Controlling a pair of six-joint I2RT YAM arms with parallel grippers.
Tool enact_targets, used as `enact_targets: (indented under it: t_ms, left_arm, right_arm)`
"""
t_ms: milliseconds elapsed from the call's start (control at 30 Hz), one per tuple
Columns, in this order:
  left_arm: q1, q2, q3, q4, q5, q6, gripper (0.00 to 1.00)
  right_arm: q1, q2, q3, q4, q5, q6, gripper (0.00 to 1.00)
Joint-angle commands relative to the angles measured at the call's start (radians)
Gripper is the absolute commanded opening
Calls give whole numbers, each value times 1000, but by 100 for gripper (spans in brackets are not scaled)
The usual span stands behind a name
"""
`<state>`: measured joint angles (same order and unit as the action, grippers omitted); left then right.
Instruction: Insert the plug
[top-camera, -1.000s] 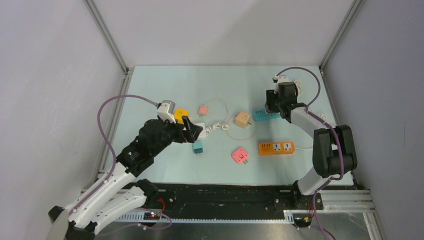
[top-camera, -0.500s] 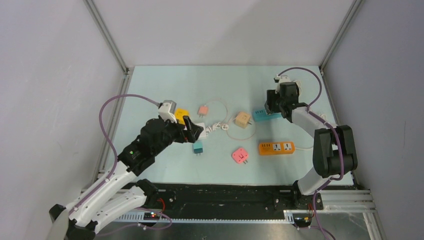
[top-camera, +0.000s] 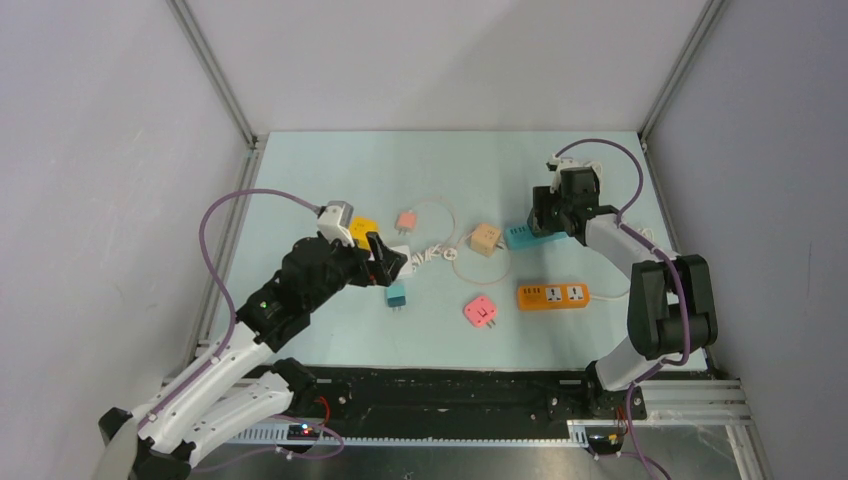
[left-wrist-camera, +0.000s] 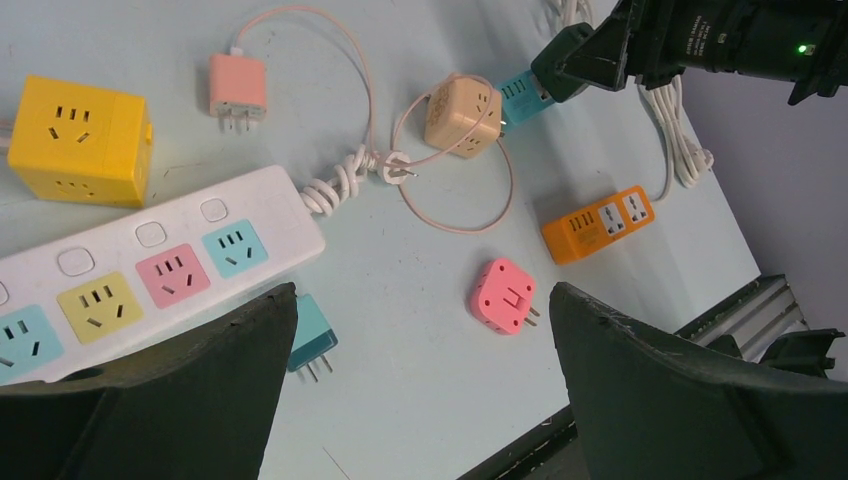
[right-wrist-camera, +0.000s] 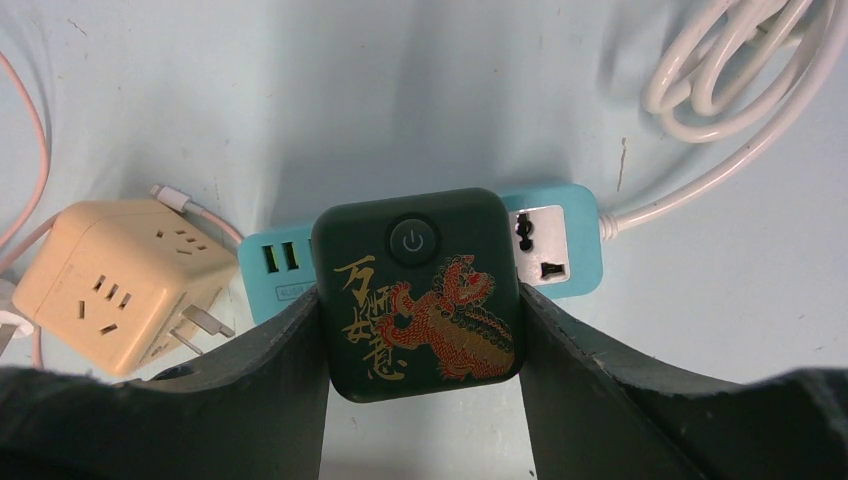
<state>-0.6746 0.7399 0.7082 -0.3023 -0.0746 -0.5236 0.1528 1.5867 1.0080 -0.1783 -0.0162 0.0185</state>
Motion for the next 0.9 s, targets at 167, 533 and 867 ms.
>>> enact_targets:
  t_ms: [167,533,867]
  left_arm:
    - [-2,4,-11,24,4,-15,100]
    - [-3,22,-1,24,-5,-6,100]
    - [-2,6,-1,23,-16,2,100]
  right_arm:
    - [47,27,-22,47,76,-6,0]
    - [175,51,-41,120,251,-69,0]
    - [164,142,161,9,70,153,0]
